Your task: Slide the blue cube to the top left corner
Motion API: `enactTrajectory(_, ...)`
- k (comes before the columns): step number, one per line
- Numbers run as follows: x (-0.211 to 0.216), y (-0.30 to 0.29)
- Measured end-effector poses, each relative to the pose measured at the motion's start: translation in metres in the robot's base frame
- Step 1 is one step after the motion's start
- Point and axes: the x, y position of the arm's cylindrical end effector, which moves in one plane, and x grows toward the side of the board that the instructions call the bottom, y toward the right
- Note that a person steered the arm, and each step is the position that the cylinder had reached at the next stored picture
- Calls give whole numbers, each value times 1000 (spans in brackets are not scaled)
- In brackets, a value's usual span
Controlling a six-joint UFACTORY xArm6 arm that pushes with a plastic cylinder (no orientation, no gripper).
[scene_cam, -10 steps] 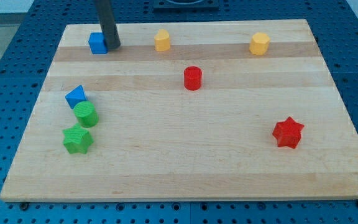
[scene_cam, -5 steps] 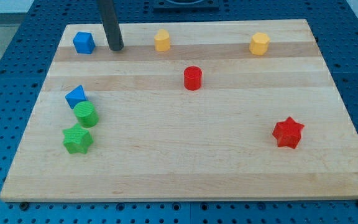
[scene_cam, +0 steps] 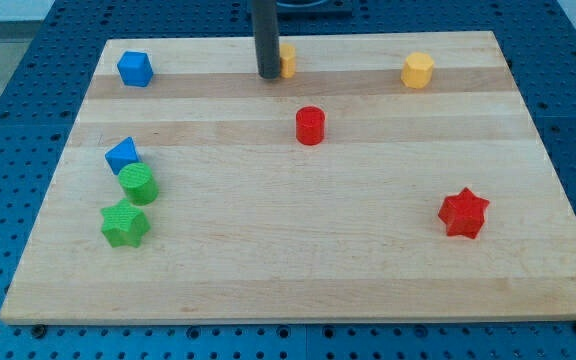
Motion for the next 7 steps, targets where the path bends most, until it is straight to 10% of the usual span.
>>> enactTrajectory(4, -76, -3)
enactTrajectory(7, 7, 23)
